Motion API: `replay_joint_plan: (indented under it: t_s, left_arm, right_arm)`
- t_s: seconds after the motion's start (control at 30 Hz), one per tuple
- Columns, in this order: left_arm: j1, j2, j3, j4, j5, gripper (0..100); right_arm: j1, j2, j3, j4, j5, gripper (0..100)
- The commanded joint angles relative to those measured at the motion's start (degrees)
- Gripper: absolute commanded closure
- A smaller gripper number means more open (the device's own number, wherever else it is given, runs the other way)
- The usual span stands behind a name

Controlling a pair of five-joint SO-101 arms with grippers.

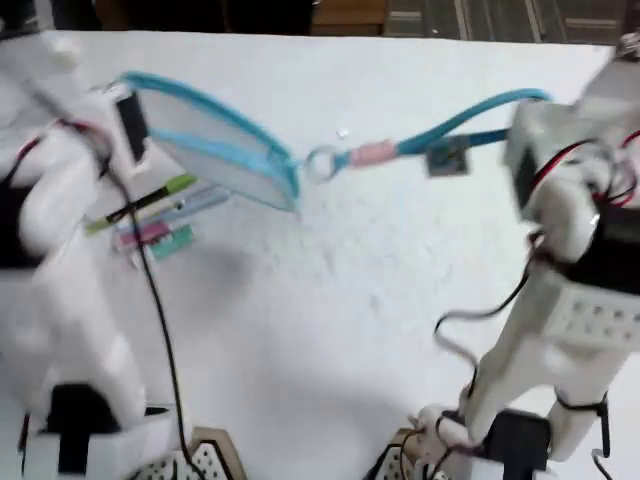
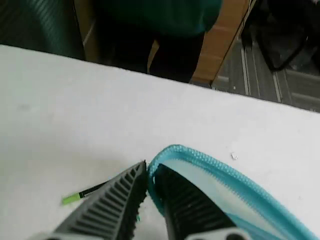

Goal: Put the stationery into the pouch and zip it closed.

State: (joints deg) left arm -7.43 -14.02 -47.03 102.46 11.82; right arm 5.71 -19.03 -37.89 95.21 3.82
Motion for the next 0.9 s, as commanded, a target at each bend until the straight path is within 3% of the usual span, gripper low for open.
replay_joint_plan:
  t_s: [0.0, 0.17, 0.47, 0.57, 0.7, 0.87]
  left_arm:
    - [-4.3, -8.2, 0.4, 0.1, -2.2, 98]
    - [-17.5, -13.2, 5.3, 0.0, 0.3, 98]
    - [-39.4, -9.2, 7.6, -0.3, 2.5, 98]
    - [-44.0, -6.4, 7.6, -0.3, 3.3, 98]
    - [-47.3, -2.9, 7.9, -0.1, 4.4, 98]
    - [-47.3, 2.2, 8.0, 0.0, 4.4, 98]
  right_arm:
    - [-15.1, -4.9, -0.7, 3.0, 0.7, 68.3]
    - [-35.7, -8.2, -0.3, 5.9, 0.7, 68.6]
    - [-60.9, -8.7, 2.7, 6.1, 5.1, 73.8]
    - [-63.5, -8.6, 7.2, 6.1, 6.6, 73.8]
    - [-63.2, -5.2, 14.2, 5.1, 15.6, 73.9]
    - [-58.1, 10.8, 12.7, 0.2, 25.9, 76.4]
